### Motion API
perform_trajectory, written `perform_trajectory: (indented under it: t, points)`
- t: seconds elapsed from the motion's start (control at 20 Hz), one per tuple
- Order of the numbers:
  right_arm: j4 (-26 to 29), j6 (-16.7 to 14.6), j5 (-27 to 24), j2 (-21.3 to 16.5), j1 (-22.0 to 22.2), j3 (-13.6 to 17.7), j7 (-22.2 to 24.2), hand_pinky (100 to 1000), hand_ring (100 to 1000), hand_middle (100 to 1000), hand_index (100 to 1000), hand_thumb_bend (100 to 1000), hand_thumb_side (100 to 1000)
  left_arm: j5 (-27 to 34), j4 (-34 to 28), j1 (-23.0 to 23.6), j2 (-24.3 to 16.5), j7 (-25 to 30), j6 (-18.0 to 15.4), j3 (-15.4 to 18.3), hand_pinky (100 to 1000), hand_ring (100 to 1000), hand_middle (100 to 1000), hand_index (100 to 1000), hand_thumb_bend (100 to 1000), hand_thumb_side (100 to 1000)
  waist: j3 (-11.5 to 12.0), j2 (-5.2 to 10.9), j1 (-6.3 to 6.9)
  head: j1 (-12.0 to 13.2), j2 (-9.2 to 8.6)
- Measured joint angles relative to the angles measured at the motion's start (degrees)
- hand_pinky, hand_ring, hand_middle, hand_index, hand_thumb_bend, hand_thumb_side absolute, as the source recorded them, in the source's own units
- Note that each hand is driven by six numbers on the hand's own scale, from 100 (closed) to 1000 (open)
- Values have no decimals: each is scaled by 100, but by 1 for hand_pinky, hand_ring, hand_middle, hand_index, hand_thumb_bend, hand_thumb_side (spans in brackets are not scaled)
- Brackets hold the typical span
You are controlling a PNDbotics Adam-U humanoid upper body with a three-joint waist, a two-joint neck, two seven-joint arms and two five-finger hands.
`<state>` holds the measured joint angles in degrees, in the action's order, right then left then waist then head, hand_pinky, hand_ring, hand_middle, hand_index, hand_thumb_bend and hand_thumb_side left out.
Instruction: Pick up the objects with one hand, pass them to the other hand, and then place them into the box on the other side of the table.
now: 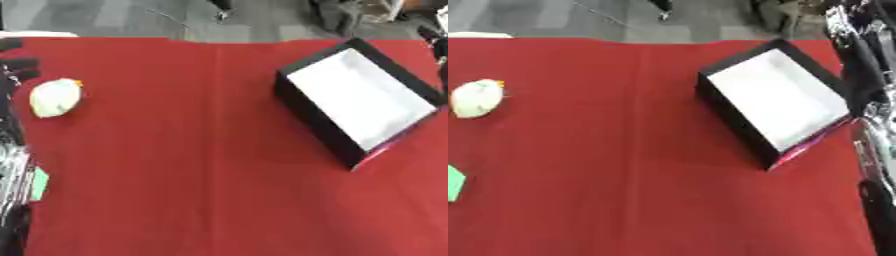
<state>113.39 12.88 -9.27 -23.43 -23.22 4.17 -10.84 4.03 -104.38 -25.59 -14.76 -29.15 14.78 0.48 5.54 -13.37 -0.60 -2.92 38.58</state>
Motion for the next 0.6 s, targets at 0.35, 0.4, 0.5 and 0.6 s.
perform_trajectory:
  t: [0.35,0.4,0.5,0.6]
  points:
    - [0,0,0,0,0,0,0,1000,1000,963,1000,100,640,-52,0,-2,-1,6,19,0,659,588,683,903,173,856,-24,0,4,-17,-47]
    - [0,0,0,0,0,1,0,1000,1000,963,1000,100,640,-97,0,-5,-3,2,37,0,662,591,686,905,173,853,-34,0,4,-21,-51]
    - [0,1,0,0,0,2,-2,1000,1000,963,1000,100,640,-242,2,-23,-36,-2,92,4,667,595,690,907,162,849,-56,0,1,-25,-62]
    - [0,3,0,0,1,2,-3,1000,1000,964,1000,100,639,-419,47,-60,-170,24,202,8,669,597,690,908,150,848,-56,0,0,-37,-80]
